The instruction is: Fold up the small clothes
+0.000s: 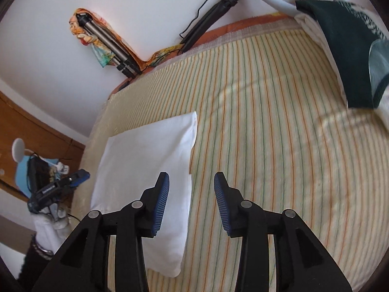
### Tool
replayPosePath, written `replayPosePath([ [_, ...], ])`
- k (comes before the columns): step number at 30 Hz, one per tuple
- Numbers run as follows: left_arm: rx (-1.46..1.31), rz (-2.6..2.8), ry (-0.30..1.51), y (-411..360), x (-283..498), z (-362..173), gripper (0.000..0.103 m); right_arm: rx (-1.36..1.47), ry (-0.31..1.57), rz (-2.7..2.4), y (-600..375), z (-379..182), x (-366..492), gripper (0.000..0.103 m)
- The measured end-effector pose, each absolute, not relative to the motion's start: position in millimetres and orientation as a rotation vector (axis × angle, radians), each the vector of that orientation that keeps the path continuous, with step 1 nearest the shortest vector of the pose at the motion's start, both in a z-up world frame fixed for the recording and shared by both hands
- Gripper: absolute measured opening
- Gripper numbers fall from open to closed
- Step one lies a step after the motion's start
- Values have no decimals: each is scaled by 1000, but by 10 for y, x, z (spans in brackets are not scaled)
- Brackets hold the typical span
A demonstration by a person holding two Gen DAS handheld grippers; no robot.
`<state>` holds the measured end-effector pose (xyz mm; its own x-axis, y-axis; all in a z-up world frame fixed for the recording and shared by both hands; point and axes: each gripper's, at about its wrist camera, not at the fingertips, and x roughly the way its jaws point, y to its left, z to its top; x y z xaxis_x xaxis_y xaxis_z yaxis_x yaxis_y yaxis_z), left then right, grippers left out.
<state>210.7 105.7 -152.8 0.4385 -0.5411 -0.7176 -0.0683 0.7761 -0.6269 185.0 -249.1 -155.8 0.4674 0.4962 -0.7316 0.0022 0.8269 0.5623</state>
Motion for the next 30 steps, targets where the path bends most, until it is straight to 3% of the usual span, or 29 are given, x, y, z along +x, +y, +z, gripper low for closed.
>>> replayPosePath([
  [16, -774, -414, 1132, 947, 2266, -1822, 36, 737, 1076, 481, -2372, -1908, 1898, 37],
  [20, -760, -431, 1136, 829, 2317, -1813, 35, 754, 1085, 491, -2309, -1960, 1924, 26],
  [25, -689, -424, 1133, 687, 2323, -1759, 13, 696, 1090, 475, -2188, -1912, 1905, 16],
  [30, -558, -404, 1079, 553, 2253, -1563, 9, 566, 1061, 428, -2068, -1717, 1848, 7],
])
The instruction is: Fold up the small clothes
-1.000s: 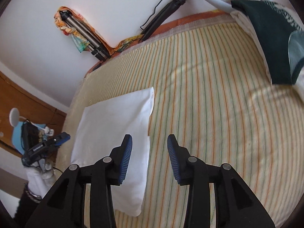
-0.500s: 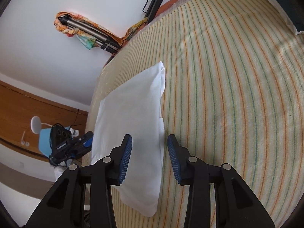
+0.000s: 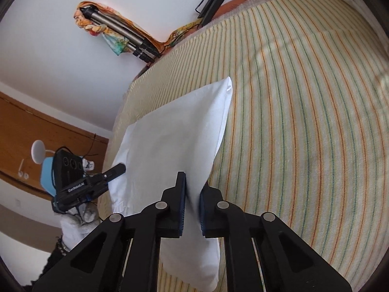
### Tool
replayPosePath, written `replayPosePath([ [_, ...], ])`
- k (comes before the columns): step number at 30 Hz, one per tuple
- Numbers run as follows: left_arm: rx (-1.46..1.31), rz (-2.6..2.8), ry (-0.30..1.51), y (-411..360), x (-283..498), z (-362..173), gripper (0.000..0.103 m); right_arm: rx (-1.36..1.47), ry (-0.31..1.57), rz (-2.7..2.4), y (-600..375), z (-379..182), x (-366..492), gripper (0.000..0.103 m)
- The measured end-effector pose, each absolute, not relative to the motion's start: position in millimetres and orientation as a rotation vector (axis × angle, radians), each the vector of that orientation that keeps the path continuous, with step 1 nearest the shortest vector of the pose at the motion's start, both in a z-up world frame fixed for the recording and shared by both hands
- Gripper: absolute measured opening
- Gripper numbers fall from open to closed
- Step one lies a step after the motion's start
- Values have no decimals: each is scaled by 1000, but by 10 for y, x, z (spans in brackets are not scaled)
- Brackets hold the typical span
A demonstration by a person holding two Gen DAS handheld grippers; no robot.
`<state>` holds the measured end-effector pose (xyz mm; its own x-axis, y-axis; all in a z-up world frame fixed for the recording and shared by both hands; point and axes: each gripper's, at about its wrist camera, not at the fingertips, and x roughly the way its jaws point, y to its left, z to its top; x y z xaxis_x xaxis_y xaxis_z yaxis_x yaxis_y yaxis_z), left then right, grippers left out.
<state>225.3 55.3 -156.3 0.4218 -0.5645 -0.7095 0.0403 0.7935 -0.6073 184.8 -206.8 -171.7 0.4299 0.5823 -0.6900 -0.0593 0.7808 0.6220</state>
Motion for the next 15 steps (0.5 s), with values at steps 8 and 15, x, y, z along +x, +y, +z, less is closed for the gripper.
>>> replayPosePath([
  [8, -384, -400, 970, 325, 2039, -1151, 9, 311, 976, 378, -1764, -1275, 1666, 6],
  [15, -252, -402, 876, -53, 1835, -800, 9, 168, 904, 352, -1728, -983, 1458, 6],
])
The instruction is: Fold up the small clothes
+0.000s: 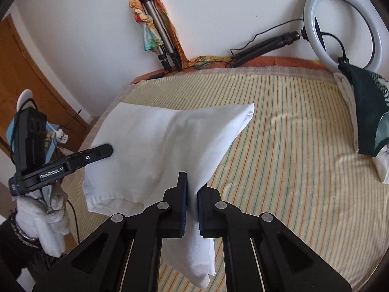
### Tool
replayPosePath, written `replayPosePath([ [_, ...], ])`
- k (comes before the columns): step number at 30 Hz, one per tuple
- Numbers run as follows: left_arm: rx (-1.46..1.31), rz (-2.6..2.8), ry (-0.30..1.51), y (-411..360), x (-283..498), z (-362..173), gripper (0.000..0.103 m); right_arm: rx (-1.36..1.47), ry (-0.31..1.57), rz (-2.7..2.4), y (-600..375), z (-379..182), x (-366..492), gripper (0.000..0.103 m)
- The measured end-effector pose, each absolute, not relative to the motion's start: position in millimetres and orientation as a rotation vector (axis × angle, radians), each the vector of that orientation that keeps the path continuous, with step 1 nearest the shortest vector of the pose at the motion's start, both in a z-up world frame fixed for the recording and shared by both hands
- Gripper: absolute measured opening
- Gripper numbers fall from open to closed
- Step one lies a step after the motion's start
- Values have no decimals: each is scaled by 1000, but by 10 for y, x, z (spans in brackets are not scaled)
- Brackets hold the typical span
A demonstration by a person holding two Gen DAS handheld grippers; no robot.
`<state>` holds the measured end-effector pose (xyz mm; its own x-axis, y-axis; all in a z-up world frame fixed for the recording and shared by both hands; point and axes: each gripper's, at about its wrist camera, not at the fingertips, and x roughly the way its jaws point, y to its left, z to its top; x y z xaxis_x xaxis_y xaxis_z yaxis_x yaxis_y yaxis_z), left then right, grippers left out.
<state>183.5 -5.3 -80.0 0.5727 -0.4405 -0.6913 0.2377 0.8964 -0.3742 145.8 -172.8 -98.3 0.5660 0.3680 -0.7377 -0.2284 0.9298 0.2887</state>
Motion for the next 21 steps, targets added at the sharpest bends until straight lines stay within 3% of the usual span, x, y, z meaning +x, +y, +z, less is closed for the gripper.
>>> replayPosePath([
  [21, -111, -626, 766, -1581, 1811, -400, 9, 78, 777, 159, -2918, -499, 968, 6],
])
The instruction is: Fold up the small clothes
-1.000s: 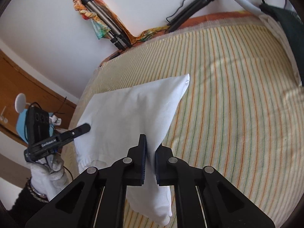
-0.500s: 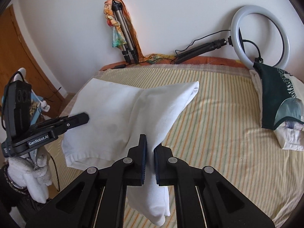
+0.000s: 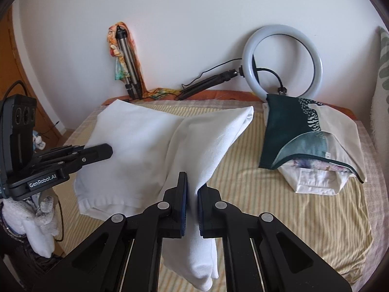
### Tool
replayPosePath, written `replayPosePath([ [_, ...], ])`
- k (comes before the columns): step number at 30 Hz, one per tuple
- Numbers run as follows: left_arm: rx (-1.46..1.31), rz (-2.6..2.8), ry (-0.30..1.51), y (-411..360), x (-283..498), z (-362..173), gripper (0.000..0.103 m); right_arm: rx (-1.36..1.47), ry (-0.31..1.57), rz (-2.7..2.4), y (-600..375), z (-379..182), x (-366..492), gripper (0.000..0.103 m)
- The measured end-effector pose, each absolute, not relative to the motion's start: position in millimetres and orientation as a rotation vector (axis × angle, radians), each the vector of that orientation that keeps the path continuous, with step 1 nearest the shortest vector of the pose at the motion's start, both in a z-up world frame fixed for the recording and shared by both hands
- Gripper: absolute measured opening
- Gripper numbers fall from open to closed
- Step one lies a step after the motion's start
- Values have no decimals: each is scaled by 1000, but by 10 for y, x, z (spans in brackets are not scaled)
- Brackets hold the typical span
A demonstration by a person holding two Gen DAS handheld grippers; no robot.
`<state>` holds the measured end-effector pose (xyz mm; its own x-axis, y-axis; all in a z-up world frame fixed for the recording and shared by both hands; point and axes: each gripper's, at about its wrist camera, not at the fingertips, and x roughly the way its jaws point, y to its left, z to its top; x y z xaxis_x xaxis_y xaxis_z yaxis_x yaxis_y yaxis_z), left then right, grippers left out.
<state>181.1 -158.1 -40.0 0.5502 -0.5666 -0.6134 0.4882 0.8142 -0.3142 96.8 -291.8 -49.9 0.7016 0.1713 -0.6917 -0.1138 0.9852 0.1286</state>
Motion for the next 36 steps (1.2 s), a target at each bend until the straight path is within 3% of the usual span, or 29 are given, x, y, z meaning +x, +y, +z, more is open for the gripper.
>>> replayPosePath([
  [12, -83, -760, 753, -2733, 2129, -369, 9, 91, 740, 8, -3990, -360, 891, 6],
  [23, -46, -783, 631, -3629, 2764, -295, 9, 39, 637, -92, -4838, -163, 1427, 6],
  [36, 18, -650, 698, -4107, 3419, -804, 9, 76, 691, -151, -5480, -756, 2205, 6],
])
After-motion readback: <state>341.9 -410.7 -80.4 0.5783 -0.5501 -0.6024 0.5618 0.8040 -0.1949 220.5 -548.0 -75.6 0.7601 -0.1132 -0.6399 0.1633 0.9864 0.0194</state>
